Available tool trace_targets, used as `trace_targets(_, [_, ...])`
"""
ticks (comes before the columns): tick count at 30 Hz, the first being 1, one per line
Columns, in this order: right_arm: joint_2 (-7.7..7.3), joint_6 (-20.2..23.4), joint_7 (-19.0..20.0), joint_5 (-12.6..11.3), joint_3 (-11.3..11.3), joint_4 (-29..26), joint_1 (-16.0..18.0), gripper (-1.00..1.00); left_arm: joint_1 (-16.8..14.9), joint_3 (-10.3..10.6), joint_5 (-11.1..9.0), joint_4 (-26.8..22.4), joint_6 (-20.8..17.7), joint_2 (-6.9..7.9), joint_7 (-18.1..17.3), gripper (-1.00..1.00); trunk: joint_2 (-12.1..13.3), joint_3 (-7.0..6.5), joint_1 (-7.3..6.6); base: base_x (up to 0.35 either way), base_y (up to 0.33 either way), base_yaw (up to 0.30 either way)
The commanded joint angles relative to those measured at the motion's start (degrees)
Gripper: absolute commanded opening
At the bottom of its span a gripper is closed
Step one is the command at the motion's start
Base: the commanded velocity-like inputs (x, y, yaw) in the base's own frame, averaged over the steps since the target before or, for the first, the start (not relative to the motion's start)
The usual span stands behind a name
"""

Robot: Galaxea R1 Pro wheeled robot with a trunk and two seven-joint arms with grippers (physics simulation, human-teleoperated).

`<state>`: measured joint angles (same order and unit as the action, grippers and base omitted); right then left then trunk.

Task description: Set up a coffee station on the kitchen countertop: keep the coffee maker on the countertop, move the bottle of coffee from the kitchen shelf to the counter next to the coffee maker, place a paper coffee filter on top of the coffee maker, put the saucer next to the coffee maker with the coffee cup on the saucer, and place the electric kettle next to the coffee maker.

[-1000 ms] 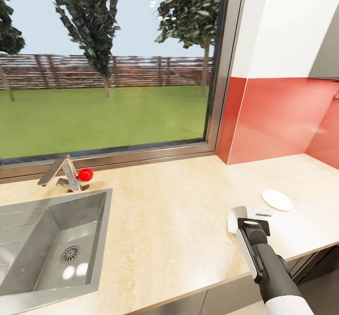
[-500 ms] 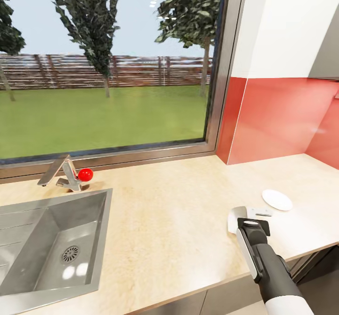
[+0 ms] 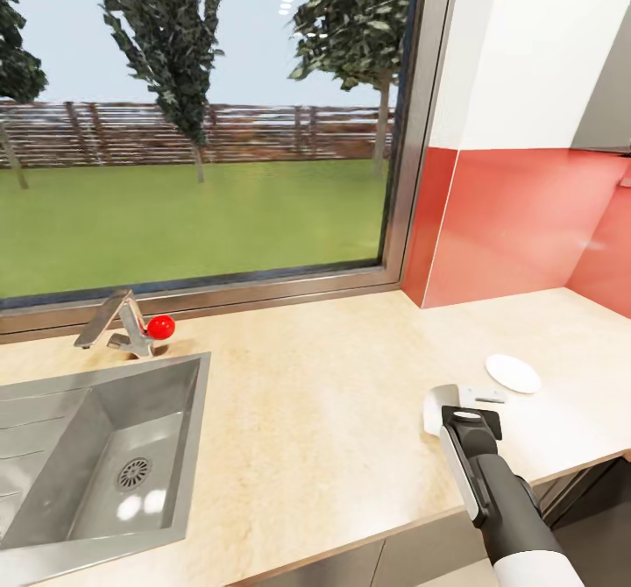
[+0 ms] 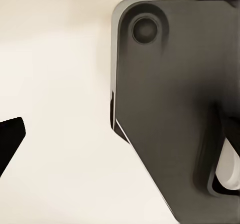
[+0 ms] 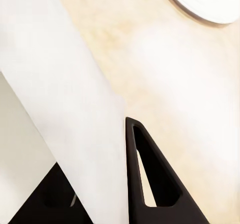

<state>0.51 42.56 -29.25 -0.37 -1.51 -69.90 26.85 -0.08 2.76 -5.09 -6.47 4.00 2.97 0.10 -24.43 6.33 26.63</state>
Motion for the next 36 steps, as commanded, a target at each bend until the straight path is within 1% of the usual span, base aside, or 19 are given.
trace_targets(1, [0.06,0.24,-0.19,-0.15,-0.04,-0.11,0.05,-1.0,-0.01,0.31,-0.53,-0.04,0.12,0.02,0.0,1.0,0.31,-0.14,-0.19,0.0,0.0,0.004])
trace_targets(4, [0.1,0.24,-0.19,-0.15,0.01,-0.34,0.05,-1.0,-0.01,0.31,-0.53,-0.04,0.13,0.02,-0.01,1.0,1.52,-0.91,-0.85,0.0,0.0,0.039])
trace_targets(11, [0.15,0.17,-0.04,-0.15,0.07,-0.57,0.05,-1.0,-0.01,0.36,-0.6,-0.05,0.13,-0.09,0.02,1.0,1.52,-1.54,-0.85,0.0,0.0,0.082])
trace_targets(15, [0.24,0.07,0.15,-0.08,0.27,-1.26,0.05,-1.0,-0.01,0.32,-0.62,-0.04,0.12,-0.68,0.02,1.0,1.52,-1.91,-0.85,0.0,0.0,0.1])
trace_targets(23, [0.37,0.06,0.2,-0.15,0.68,-1.76,0.05,-1.0,-0.01,0.31,-0.71,1.07,0.13,-1.09,0.01,1.0,1.52,-2.65,-0.85,0.0,0.0,0.125])
trace_targets(28, [0.37,0.04,0.3,-0.15,0.73,-1.74,0.05,-1.0,-0.01,0.31,-0.71,1.18,0.13,-1.42,0.06,1.0,1.52,-2.82,-0.85,0.0,0.0,0.054])
trace_targets(29, [0.37,-0.11,0.31,-0.15,0.83,-1.74,0.05,-1.0,-0.01,0.31,-0.71,1.18,0.13,-1.47,0.07,1.0,1.52,-2.83,-0.85,0.0,0.0,0.014])
trace_targets(33, [0.37,-3.05,0.25,-0.15,1.46,-1.75,0.04,-1.0,-0.01,0.31,-0.71,1.19,0.13,-1.55,0.03,1.0,1.52,-2.84,-0.85,0.0,0.0,0.004])
trace_targets(36, [0.37,-3.93,0.13,-0.15,1.56,-1.8,0.04,-1.0,-0.01,0.31,-0.72,1.19,0.13,-1.56,0.0,1.0,1.52,-2.84,-0.85,0.0,0.0,0.0])
